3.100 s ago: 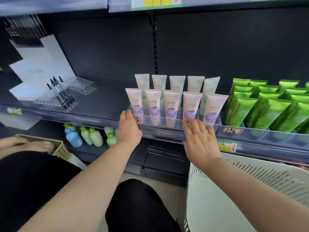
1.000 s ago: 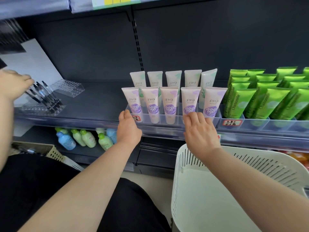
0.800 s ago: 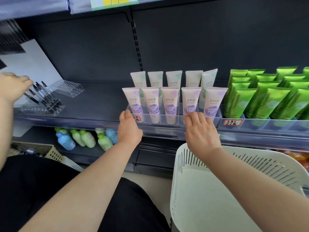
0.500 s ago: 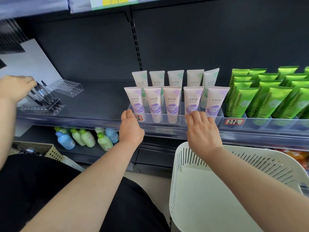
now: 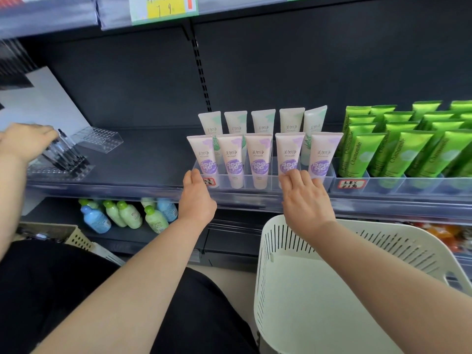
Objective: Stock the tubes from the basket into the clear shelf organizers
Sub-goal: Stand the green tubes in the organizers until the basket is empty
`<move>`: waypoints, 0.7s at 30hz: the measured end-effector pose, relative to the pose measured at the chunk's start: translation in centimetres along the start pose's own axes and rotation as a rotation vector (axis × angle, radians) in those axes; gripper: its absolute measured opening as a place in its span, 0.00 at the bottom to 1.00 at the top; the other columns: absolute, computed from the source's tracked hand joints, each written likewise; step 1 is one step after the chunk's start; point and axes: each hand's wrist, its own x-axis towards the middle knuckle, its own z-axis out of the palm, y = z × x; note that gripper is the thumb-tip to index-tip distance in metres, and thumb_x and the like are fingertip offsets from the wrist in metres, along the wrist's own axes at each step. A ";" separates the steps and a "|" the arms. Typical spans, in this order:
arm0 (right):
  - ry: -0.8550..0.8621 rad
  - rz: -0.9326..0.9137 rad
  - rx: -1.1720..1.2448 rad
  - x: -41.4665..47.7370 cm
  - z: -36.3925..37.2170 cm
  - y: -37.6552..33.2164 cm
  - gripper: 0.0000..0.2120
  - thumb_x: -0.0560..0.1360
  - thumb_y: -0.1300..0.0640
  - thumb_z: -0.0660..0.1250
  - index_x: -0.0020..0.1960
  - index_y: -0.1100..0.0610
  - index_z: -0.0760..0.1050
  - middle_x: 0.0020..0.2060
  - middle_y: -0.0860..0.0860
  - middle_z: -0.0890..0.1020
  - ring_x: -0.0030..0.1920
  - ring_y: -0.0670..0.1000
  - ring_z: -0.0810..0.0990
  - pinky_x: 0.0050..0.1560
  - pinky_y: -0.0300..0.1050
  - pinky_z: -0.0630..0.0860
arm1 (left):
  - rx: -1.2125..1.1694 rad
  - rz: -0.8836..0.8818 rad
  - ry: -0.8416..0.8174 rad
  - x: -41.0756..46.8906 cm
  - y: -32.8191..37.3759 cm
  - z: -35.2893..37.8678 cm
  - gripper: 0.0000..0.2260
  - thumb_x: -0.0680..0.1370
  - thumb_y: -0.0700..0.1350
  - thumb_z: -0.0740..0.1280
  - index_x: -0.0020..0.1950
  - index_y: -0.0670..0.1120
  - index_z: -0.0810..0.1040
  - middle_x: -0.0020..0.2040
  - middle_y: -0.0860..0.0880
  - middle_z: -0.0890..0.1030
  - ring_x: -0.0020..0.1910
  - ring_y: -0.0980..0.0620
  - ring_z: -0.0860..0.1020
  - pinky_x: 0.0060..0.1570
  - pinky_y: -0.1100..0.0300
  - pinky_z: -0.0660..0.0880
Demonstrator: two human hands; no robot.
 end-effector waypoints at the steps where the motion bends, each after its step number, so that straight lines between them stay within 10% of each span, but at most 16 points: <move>1: -0.001 -0.006 0.005 0.0 0.0 0.0 0.22 0.70 0.61 0.61 0.64 0.58 0.67 0.54 0.54 0.71 0.51 0.55 0.70 0.52 0.50 0.69 | 0.003 -0.002 -0.008 -0.1 0.0 0.1 0.36 0.72 0.30 0.64 0.77 0.41 0.52 0.78 0.44 0.50 0.70 0.40 0.65 0.61 0.52 0.69; 13: -0.043 -0.057 0.019 -2.3 0.4 1.6 0.31 0.72 0.57 0.61 0.73 0.58 0.56 0.70 0.53 0.62 0.70 0.54 0.61 0.63 0.51 0.65 | 0.020 0.061 -0.043 -3.4 1.8 2.0 0.37 0.73 0.32 0.64 0.77 0.45 0.50 0.78 0.46 0.46 0.68 0.42 0.69 0.40 0.57 0.68; 21: -0.093 0.056 0.020 -5.1 0.8 5.6 0.30 0.72 0.57 0.62 0.72 0.56 0.57 0.69 0.52 0.62 0.69 0.53 0.62 0.64 0.50 0.65 | 0.074 0.271 -0.157 -6.7 5.5 5.0 0.35 0.75 0.33 0.64 0.78 0.44 0.51 0.79 0.48 0.48 0.75 0.48 0.57 0.63 0.57 0.66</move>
